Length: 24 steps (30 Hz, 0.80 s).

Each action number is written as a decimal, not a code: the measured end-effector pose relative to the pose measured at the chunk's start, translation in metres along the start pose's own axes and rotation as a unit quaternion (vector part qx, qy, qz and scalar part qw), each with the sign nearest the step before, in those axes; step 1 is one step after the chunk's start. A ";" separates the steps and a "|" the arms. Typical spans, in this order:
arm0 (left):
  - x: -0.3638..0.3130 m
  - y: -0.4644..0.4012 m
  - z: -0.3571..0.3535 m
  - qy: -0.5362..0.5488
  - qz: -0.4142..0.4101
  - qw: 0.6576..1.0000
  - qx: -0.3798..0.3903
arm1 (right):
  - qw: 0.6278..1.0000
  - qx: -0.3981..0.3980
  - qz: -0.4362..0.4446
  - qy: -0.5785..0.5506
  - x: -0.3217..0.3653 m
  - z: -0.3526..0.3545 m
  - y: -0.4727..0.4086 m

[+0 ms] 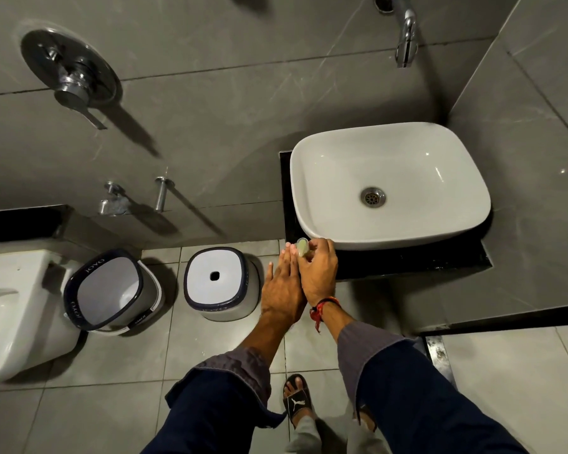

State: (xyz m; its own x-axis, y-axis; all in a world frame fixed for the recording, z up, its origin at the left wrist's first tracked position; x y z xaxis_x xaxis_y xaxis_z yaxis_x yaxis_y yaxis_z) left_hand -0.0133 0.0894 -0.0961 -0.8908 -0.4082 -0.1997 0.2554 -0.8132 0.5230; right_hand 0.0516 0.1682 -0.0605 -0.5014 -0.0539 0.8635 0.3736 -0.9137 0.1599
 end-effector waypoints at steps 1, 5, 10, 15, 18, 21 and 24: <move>0.000 0.000 0.000 0.004 -0.003 1.000 0.002 | 1.000 0.009 0.007 0.000 0.001 -0.001 0.002; -0.001 0.002 0.003 0.004 -0.006 1.000 -0.011 | 0.998 0.031 0.042 0.019 0.002 0.000 0.006; -0.001 0.000 0.002 0.003 0.001 1.000 -0.007 | 1.000 0.001 -0.002 0.001 -0.001 0.004 0.001; -0.002 -0.002 0.003 0.001 -0.001 1.000 -0.004 | 1.000 0.024 0.000 -0.010 -0.002 0.007 0.002; -0.002 0.000 0.004 -0.004 -0.002 1.000 -0.005 | 0.999 0.039 0.025 -0.028 0.004 0.014 0.009; -0.002 0.000 0.004 0.000 -0.003 1.000 -0.009 | 0.998 0.041 0.033 -0.033 0.012 0.023 0.009; -0.002 -0.003 0.004 0.007 0.002 1.000 -0.003 | 0.999 0.038 0.036 -0.004 0.021 0.026 0.000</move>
State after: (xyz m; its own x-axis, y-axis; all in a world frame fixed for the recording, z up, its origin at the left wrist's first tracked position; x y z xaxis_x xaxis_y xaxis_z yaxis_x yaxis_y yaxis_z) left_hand -0.0138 0.0944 -0.0942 -0.8842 -0.4177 -0.2093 0.2620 -0.8142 0.5181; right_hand 0.0617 0.1780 -0.0298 -0.4652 -0.1152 0.8777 0.4667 -0.8744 0.1326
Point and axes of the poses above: each hand's wrist, its own y-axis away from the middle knuckle, its own z-axis out of the back of the hand, x = y × z, the point moved 10 cm from there along -y, towards the middle knuckle, and after that the axes turned 11 degrees about x, right-handed, at the moved point
